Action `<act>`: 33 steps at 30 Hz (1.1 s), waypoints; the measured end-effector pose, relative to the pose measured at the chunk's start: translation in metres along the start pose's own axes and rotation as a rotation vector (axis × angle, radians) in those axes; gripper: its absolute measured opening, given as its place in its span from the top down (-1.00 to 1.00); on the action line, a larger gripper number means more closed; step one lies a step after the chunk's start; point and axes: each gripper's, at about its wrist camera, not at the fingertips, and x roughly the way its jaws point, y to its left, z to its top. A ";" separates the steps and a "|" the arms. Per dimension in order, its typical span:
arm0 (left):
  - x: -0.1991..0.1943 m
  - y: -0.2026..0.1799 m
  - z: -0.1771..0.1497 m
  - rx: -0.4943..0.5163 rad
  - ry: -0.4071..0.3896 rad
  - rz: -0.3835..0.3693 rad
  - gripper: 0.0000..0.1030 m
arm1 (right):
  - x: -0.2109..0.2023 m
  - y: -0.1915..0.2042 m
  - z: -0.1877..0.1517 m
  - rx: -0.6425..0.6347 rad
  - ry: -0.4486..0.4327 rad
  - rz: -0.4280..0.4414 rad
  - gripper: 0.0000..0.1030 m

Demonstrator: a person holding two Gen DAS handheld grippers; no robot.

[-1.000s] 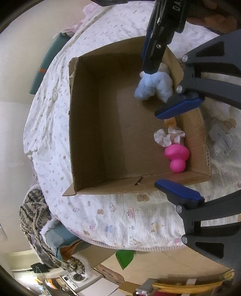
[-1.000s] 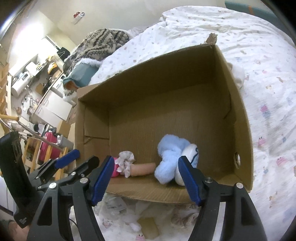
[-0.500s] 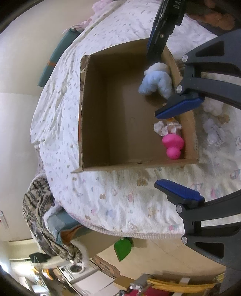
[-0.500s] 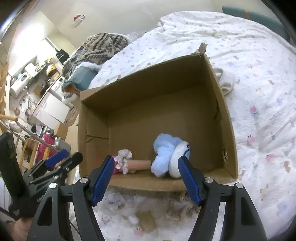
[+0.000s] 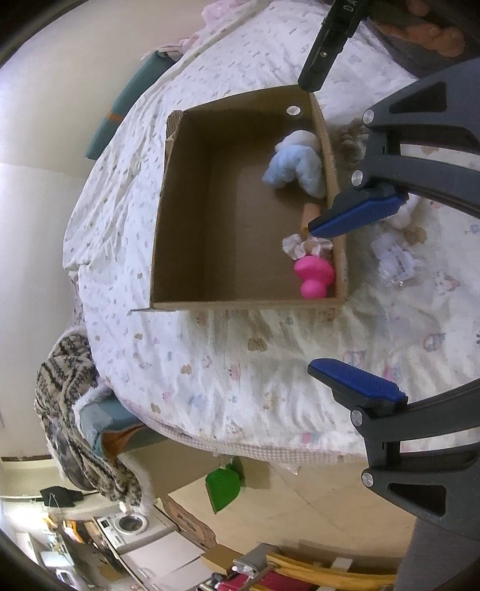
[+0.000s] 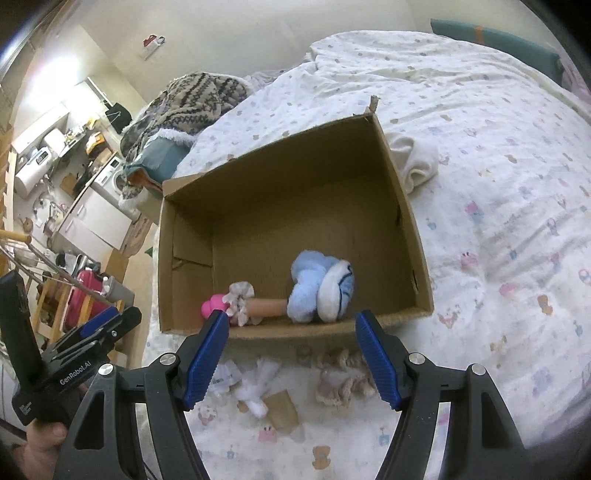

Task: Organize soft objects
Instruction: 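Grasp the clear plastic bag with the left tool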

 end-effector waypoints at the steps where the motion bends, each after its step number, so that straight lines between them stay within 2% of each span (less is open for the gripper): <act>1: 0.000 0.001 -0.001 -0.003 0.004 0.000 -0.26 | -0.001 0.000 -0.003 0.002 0.005 -0.001 -0.46; 6: -0.002 0.007 -0.011 -0.029 0.032 0.007 -0.26 | -0.004 0.001 -0.013 0.010 0.020 -0.011 -0.46; 10: 0.004 0.013 -0.020 -0.050 0.082 -0.003 -0.26 | 0.003 -0.011 -0.023 0.084 0.089 -0.010 -0.46; 12: 0.006 0.016 -0.022 -0.068 0.097 -0.006 -0.26 | 0.007 -0.016 -0.027 0.100 0.119 -0.042 -0.46; 18: 0.017 0.035 -0.024 -0.171 0.133 0.007 -0.26 | 0.011 -0.025 -0.027 0.138 0.120 -0.067 -0.46; 24: 0.032 0.046 -0.029 -0.228 0.186 0.005 -0.26 | 0.017 -0.032 -0.027 0.175 0.145 -0.076 -0.46; 29: 0.064 0.029 -0.043 -0.209 0.326 -0.081 -0.26 | 0.023 -0.037 -0.028 0.198 0.169 -0.078 -0.46; 33: 0.081 0.001 -0.050 -0.114 0.371 -0.093 -0.26 | 0.028 -0.039 -0.027 0.211 0.180 -0.074 -0.46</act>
